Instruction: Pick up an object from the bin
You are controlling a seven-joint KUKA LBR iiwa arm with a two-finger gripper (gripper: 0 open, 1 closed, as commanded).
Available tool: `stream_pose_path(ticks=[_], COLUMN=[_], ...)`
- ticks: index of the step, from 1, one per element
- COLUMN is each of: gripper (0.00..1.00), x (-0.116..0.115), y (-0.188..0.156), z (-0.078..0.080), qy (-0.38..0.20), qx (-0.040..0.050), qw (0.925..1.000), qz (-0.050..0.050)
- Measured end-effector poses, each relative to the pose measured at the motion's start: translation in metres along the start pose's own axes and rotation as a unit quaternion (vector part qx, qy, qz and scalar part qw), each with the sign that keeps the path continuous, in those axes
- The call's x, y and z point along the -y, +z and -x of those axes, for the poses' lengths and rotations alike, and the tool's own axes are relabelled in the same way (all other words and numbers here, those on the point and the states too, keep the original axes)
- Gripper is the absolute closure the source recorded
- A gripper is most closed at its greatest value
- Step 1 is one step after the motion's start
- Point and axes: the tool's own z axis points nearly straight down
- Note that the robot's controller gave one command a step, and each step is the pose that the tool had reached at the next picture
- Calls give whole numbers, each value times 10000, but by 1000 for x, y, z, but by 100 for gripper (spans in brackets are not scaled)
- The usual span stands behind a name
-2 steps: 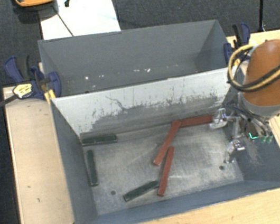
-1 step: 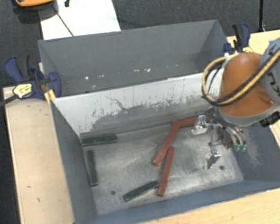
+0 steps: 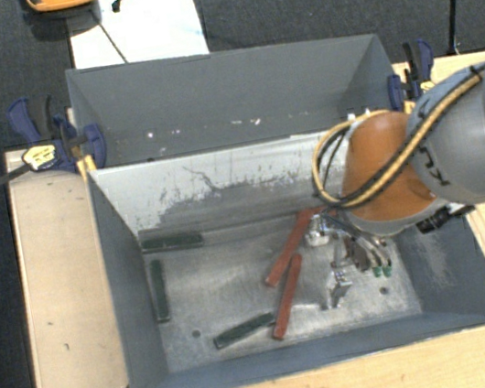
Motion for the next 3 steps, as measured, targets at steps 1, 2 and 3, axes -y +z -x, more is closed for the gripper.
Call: stream_pose_path(ticks=[1, 2, 3], gripper=[0, 100, 100], x=[-6, -71, -71], y=[-9, -6, -6], z=[19, -2, -2], qy=[-360, -393, -399], qx=[-20, 63, 63], qw=[9993, 9992, 9992], qz=[8, 31, 31])
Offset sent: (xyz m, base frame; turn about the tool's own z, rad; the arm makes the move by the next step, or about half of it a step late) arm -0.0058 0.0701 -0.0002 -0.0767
